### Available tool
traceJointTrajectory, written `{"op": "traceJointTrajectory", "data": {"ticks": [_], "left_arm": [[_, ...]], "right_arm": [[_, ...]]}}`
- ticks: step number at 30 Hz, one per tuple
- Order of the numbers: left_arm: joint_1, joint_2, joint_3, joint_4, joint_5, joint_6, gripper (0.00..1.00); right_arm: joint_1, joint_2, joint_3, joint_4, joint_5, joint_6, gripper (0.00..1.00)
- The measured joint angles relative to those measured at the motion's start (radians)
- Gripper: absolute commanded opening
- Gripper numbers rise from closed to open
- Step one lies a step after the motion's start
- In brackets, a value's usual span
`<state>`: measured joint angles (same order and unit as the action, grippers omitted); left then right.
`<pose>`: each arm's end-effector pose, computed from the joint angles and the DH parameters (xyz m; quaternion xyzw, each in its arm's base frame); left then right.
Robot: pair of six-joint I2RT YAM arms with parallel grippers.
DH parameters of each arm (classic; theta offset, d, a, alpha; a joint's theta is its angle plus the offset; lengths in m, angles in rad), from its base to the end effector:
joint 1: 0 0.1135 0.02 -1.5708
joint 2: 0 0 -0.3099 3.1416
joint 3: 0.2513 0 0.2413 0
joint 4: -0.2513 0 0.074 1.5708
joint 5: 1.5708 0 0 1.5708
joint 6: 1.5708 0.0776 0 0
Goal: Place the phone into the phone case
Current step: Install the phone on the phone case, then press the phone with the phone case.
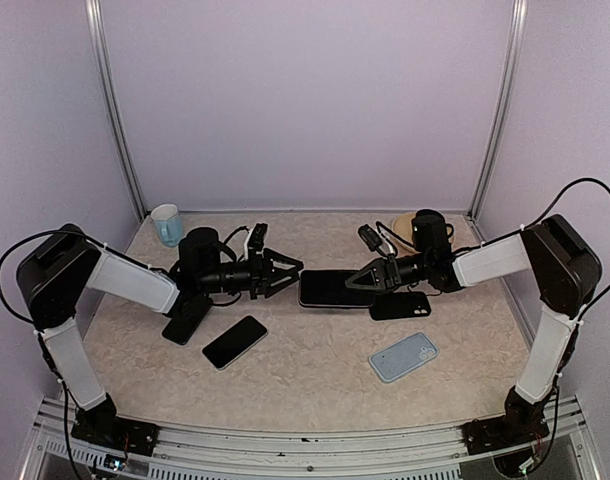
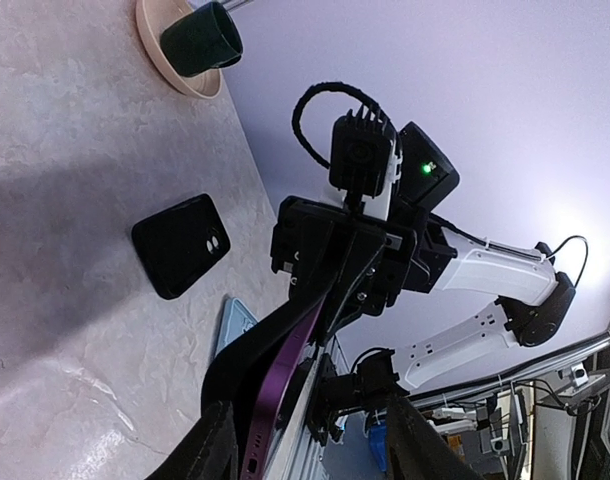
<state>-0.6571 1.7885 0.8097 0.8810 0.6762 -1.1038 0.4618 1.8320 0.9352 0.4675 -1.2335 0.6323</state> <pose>0.2879 -0.2834 0.2425 0.0625 0.7309 -0.6451 0.2141 0.3106 0.2364 0.2262 -0.2529 0.7106 0.6449 0.1232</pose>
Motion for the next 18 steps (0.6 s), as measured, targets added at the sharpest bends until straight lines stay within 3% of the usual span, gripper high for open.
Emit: {"op": "traceJointTrajectory", "data": {"ticks": [18], "left_arm": [[0.011,-0.028,0.000,-0.086,-0.034,0.063,0.65]], "right_arm": [[0.000,0.000,0.000,0.000,-0.001,-0.003,0.00]]}}
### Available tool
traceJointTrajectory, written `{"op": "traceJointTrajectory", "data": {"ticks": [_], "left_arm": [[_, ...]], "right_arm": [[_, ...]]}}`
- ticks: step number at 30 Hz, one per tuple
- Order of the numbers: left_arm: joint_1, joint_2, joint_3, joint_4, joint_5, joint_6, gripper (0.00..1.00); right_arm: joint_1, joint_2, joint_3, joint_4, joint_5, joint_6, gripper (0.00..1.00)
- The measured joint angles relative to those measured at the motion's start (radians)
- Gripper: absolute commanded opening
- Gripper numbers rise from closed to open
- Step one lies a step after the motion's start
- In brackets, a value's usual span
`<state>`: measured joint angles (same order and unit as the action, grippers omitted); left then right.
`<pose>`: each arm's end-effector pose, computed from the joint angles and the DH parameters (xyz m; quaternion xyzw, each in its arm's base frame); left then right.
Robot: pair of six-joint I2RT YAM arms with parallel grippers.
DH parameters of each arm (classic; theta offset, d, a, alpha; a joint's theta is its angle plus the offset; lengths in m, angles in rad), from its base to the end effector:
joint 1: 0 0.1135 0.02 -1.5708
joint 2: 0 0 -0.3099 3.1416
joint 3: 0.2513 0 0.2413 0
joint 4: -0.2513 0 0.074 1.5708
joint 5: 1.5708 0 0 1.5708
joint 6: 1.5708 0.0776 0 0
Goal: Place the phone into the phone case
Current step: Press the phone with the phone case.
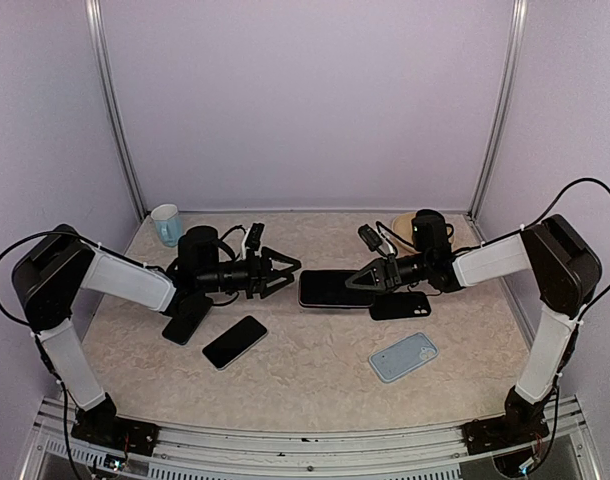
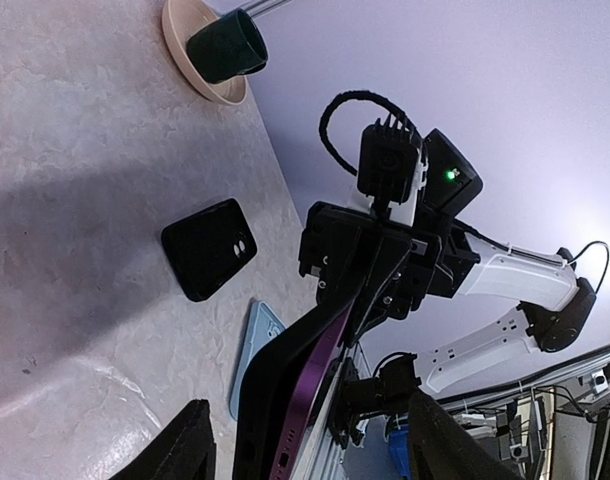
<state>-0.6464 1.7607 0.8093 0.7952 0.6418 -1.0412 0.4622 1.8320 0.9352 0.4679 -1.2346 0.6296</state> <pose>0.2894 -0.2765 0.2412 0.0595 0.7475 -0.6201 0.2307 0.3105 0.2365 0.2263 -0.2544 0.7099 0.6450 0.1238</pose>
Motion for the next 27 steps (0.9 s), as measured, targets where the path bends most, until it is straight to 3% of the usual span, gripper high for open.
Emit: {"op": "traceJointTrajectory", "data": {"ticks": [15,27], "left_arm": [[0.000,-0.016,0.000,-0.045,-0.022,0.041,0.94],[-0.003,-0.032,0.000,-0.080,-0.034,0.060,0.99]], "right_arm": [[0.000,0.000,0.000,0.000,0.000,0.000,0.00],[0.000,-0.026,-0.004,-0.007,0.000,-0.008,0.00]]}}
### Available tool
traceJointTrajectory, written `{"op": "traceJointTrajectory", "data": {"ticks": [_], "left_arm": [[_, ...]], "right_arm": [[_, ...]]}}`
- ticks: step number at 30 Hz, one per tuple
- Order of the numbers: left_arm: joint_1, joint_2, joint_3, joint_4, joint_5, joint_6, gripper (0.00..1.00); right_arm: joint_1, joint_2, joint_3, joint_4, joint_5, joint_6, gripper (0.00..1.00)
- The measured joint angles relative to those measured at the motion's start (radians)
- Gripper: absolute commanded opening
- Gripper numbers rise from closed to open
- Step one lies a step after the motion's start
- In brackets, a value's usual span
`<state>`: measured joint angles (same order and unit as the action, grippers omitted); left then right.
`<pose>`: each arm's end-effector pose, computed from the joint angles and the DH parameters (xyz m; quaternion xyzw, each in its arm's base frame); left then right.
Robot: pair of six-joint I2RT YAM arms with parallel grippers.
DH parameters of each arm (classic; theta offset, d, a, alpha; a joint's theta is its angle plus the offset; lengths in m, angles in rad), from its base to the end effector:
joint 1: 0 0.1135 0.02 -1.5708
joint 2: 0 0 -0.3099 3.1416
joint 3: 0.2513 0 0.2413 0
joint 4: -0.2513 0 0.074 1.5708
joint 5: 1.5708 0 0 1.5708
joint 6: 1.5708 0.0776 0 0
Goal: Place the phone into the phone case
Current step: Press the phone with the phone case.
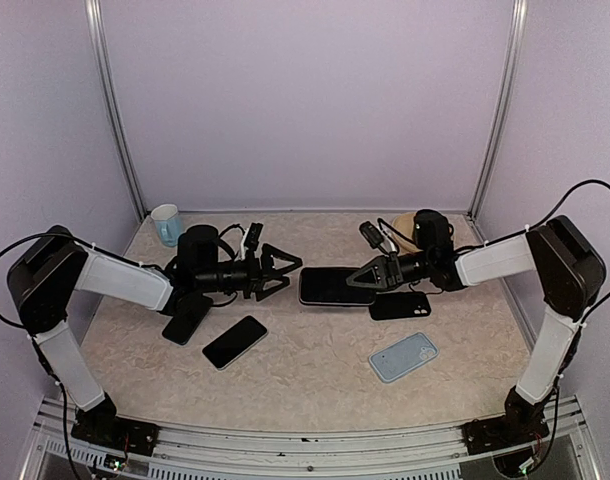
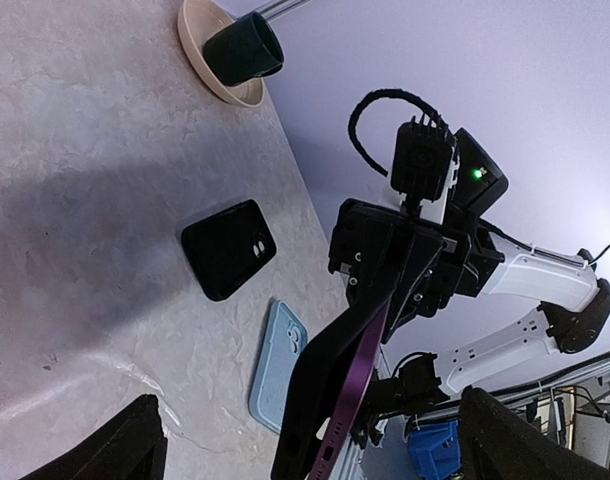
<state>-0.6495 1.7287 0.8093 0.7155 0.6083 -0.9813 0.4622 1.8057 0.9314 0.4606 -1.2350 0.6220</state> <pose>0.2861 -0.2730 0.2422 0.0644 0.7609 -0.5978 0.2440 0.3068 0.2347 0.2341 -0.2611 0.7057 0.6453 0.1318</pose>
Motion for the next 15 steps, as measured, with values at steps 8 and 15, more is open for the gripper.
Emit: {"op": "traceJointTrajectory", "data": {"ticks": [8,15], "left_arm": [[-0.006,-0.004,0.001,-0.025,-0.010,0.026,0.99],[-0.019,-0.004,0.032,-0.056,-0.004,0.061,0.98]], "right_arm": [[0.000,-0.018,-0.002,-0.014,0.000,-0.012,0.00],[0.000,-0.020,-0.009,-0.018,-0.004,-0.021,0.00]]}}
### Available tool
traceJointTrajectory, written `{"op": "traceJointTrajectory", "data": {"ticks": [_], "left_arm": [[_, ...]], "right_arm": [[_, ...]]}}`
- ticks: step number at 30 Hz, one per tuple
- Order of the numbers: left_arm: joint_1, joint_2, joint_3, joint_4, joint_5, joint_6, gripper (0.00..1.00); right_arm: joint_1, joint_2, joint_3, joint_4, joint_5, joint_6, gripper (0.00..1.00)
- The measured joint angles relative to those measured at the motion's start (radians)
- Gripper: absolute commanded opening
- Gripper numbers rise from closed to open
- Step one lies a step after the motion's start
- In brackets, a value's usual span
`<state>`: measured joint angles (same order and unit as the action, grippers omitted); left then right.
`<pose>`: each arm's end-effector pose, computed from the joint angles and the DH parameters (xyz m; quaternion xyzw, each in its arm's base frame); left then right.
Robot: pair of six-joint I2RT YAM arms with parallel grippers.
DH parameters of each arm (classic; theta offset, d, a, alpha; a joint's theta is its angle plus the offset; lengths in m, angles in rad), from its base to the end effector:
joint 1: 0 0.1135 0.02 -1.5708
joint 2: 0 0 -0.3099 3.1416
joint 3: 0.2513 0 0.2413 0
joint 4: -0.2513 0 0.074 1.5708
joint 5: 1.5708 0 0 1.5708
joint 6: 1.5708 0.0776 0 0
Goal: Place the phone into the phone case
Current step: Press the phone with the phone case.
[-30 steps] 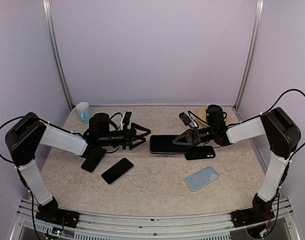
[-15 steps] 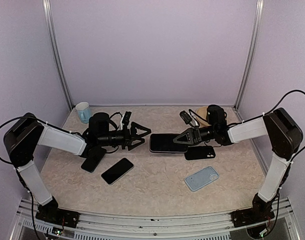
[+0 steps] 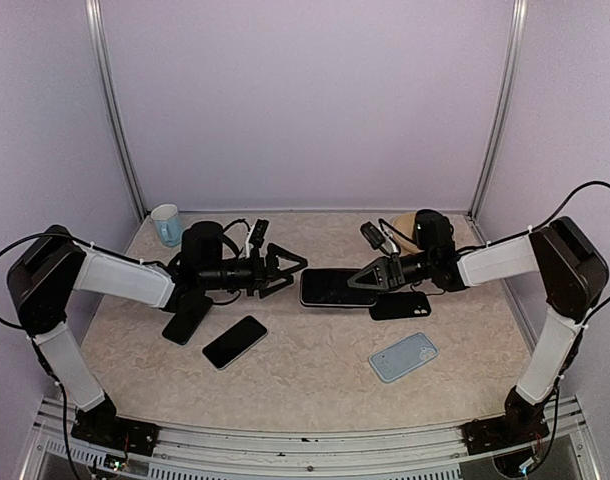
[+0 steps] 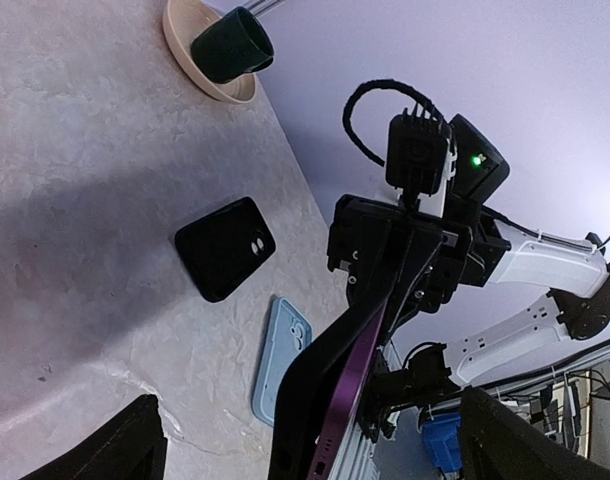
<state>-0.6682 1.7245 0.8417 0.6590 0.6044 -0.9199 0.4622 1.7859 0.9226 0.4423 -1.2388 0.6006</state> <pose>0.2840 -0.2804 0.2467 0.0905 0.7636 -0.5878 0.2515 0.3023 0.2326 0.2371 -0.2677 0.7035 0.6444 0.1348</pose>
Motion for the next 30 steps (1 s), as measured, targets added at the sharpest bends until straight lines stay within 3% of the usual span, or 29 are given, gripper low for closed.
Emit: {"op": "traceJointTrajectory", "data": {"ticks": [14,24,30], "left_arm": [[-0.027,0.023,0.051,-0.011,0.053,0.039,0.72],[-0.029,0.046,0.067,-0.016,0.078,0.041,0.29],[-0.029,0.046,0.068,-0.015,0.090,0.050,0.09]], "right_arm": [[0.000,-0.025,-0.009,-0.001,-0.018,-0.002,0.00],[0.000,-0.027,-0.020,0.000,-0.023,-0.003,0.00],[-0.001,-0.027,-0.021,-0.003,-0.023,-0.002,0.00]]}}
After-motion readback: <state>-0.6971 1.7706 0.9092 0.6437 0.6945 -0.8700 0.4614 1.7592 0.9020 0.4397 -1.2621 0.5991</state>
